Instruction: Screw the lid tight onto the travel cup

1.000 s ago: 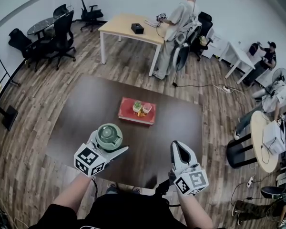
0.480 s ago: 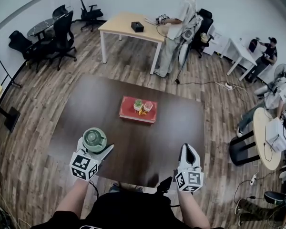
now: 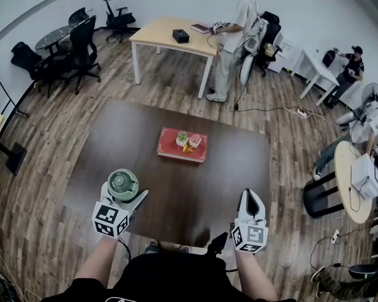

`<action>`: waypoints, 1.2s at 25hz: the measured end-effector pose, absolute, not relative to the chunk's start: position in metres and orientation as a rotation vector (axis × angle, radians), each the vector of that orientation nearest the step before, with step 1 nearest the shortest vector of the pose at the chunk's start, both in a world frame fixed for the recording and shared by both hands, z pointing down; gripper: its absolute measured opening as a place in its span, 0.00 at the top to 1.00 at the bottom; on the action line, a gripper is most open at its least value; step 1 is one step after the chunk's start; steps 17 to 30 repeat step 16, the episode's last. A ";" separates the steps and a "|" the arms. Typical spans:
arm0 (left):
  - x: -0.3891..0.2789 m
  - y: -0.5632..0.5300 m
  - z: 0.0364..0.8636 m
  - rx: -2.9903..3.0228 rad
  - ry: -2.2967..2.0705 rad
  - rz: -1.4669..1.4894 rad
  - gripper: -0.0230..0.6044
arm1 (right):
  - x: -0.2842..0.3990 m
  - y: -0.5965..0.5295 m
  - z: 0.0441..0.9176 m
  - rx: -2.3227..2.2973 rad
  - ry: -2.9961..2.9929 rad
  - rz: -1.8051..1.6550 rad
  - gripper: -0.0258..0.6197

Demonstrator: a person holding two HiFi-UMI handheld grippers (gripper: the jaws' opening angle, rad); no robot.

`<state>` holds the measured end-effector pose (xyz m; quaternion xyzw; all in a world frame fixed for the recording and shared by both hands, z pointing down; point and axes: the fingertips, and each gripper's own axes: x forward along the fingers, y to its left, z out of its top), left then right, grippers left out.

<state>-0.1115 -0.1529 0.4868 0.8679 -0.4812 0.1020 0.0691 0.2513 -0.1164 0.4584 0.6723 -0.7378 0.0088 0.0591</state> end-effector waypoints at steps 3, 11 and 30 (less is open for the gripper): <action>-0.112 -0.154 0.485 2.611 -1.454 0.312 0.29 | 0.255 -0.116 0.455 2.049 -2.231 0.025 0.95; -0.112 -0.155 0.481 2.613 -1.468 0.311 0.29 | 0.259 -0.114 0.456 2.045 -2.227 0.029 0.95; -0.113 -0.156 0.480 2.612 -1.472 0.308 0.29 | 0.260 -0.114 0.456 2.045 -2.229 0.032 0.95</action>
